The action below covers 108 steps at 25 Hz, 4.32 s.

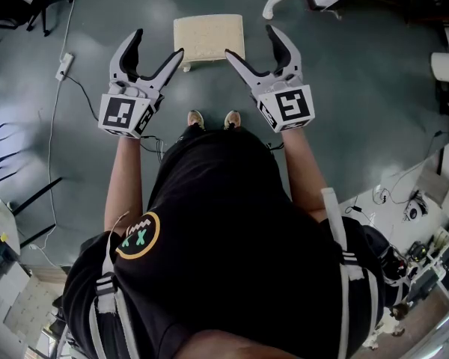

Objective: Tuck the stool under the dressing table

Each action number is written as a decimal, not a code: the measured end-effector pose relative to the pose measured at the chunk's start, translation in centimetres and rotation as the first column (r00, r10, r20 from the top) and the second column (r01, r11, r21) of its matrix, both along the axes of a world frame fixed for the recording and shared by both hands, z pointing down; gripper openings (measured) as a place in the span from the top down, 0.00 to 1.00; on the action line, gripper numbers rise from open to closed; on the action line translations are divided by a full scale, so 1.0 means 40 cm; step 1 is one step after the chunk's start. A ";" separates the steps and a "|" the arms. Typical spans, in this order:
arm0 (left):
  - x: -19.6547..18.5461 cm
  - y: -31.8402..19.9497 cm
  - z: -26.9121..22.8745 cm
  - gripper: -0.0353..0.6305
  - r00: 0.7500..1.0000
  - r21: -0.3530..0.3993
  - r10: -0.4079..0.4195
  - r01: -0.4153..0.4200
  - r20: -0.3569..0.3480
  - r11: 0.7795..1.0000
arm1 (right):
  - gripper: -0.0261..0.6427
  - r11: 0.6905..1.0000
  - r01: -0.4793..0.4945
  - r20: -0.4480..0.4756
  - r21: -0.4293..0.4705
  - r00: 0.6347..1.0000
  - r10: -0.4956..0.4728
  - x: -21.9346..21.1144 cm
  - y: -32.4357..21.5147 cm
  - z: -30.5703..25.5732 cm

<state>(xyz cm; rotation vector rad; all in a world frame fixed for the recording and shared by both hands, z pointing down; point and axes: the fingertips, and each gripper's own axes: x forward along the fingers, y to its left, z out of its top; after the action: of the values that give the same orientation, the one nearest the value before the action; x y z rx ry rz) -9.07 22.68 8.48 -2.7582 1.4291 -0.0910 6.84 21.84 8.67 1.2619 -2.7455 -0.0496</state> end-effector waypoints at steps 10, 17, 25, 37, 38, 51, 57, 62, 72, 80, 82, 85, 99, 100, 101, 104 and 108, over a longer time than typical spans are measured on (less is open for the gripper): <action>0.016 0.003 0.010 0.23 0.999 0.008 0.002 -0.002 0.050 1.000 | 0.09 0.999 0.015 -0.020 -0.029 1.000 -0.015 -0.004 -0.004 0.020; 0.017 0.003 0.025 0.23 0.999 -0.008 0.002 -0.001 0.044 1.000 | 0.09 0.999 0.019 -0.025 -0.037 0.999 -0.020 -0.005 -0.004 0.031; 0.017 0.003 0.070 0.23 0.999 -0.058 -0.006 0.009 0.050 0.998 | 0.09 0.996 0.017 -0.040 -0.083 0.999 -0.020 0.004 -0.002 0.073; -0.028 -0.021 0.368 0.23 0.998 -0.250 -0.030 0.045 0.063 0.967 | 0.09 0.958 -0.004 -0.104 -0.286 0.994 -0.026 0.011 -0.032 0.388; -0.026 -0.024 0.413 0.23 0.997 -0.271 -0.028 0.045 0.067 0.962 | 0.09 0.951 -0.009 -0.111 -0.308 0.993 -0.026 0.015 -0.037 0.435; -0.037 -0.090 1.085 0.23 0.995 -0.537 -0.075 0.096 0.060 0.838 | 0.09 0.864 -0.092 -0.214 -0.495 0.977 -0.019 0.064 -0.161 1.083; -0.087 -0.128 1.377 0.23 0.989 -0.641 -0.102 0.148 0.109 0.753 | 0.11 0.818 -0.152 -0.276 -0.555 0.961 -0.008 0.114 -0.236 1.347; -0.091 -0.151 1.527 0.23 0.984 -0.693 -0.055 0.157 0.167 0.703 | 0.11 0.773 -0.189 -0.347 -0.605 0.937 -0.042 0.128 -0.265 1.489; -0.081 -0.227 1.650 0.23 0.976 -0.769 -0.040 0.193 0.214 0.609 | 0.17 0.697 -0.222 -0.415 -0.682 0.902 -0.119 0.129 -0.283 1.619; -0.064 -0.274 1.681 0.23 0.968 -0.770 -0.022 0.214 0.252 0.601 | 0.26 0.698 -0.264 -0.468 -0.665 0.876 -0.115 0.143 -0.315 1.644; -0.060 -0.268 1.683 0.23 0.967 -0.772 -0.016 0.212 0.253 0.599 | 0.25 0.692 -0.263 -0.462 -0.672 0.879 -0.114 0.142 -0.308 1.648; -0.061 -0.259 1.684 0.23 0.967 -0.775 -0.006 0.208 0.254 0.597 | 0.25 0.691 -0.260 -0.459 -0.675 0.881 -0.116 0.141 -0.299 1.652; -0.065 -0.283 1.711 0.23 0.963 -0.781 -0.034 0.238 0.268 0.577 | 0.23 0.708 -0.224 -0.446 -0.669 0.884 -0.142 0.138 -0.337 1.677; -0.066 -0.293 1.712 0.23 0.963 -0.779 -0.036 0.238 0.267 0.580 | 0.23 0.708 -0.225 -0.445 -0.670 0.884 -0.141 0.137 -0.346 1.679; -0.066 -0.301 1.713 0.23 0.963 -0.777 -0.037 0.237 0.266 0.584 | 0.23 0.707 -0.227 -0.444 -0.670 0.885 -0.137 0.137 -0.351 1.681; -0.069 -0.311 1.717 0.23 0.964 -0.769 -0.036 0.232 0.263 0.596 | 0.23 0.701 -0.239 -0.448 -0.672 0.885 -0.128 0.133 -0.354 1.686; -0.081 -0.341 1.713 0.23 0.965 -0.770 -0.026 0.225 0.262 0.597 | 0.23 0.686 -0.260 -0.464 -0.679 0.877 -0.127 0.124 -0.375 1.682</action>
<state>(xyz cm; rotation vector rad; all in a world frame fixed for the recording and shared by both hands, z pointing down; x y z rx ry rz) -12.33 9.02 77.00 -3.0608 1.8384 -1.3348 11.81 6.83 75.97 0.9319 -1.9339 0.6035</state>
